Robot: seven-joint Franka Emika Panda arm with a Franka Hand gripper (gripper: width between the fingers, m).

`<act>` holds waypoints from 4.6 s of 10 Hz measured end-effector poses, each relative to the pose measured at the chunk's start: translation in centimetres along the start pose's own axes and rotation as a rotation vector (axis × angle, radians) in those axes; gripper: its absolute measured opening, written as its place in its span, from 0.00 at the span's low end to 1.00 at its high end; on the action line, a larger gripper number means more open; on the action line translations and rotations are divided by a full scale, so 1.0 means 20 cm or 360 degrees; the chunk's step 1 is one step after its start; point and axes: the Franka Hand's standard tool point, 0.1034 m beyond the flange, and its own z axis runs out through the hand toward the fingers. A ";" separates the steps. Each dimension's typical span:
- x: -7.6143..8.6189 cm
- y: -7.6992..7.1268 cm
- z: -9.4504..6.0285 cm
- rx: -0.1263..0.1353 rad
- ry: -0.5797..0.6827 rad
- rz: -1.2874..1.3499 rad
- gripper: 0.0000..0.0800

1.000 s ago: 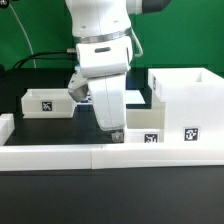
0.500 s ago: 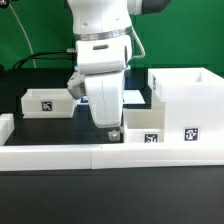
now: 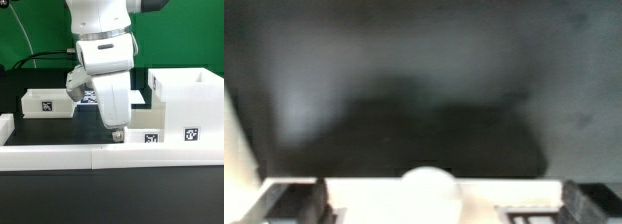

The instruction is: Assemble drawer

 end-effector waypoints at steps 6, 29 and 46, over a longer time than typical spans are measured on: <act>0.12 0.04 0.02 -0.0006 -0.0003 0.0057 0.81; -0.14 -0.33 -0.05 -0.0009 -0.0057 0.0248 0.81; -0.39 -0.77 -0.18 -0.0224 -0.0028 0.1596 0.81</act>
Offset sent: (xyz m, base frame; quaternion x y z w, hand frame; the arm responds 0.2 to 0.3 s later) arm 0.0039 0.0362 0.0001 -0.0154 0.0097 0.0557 0.9983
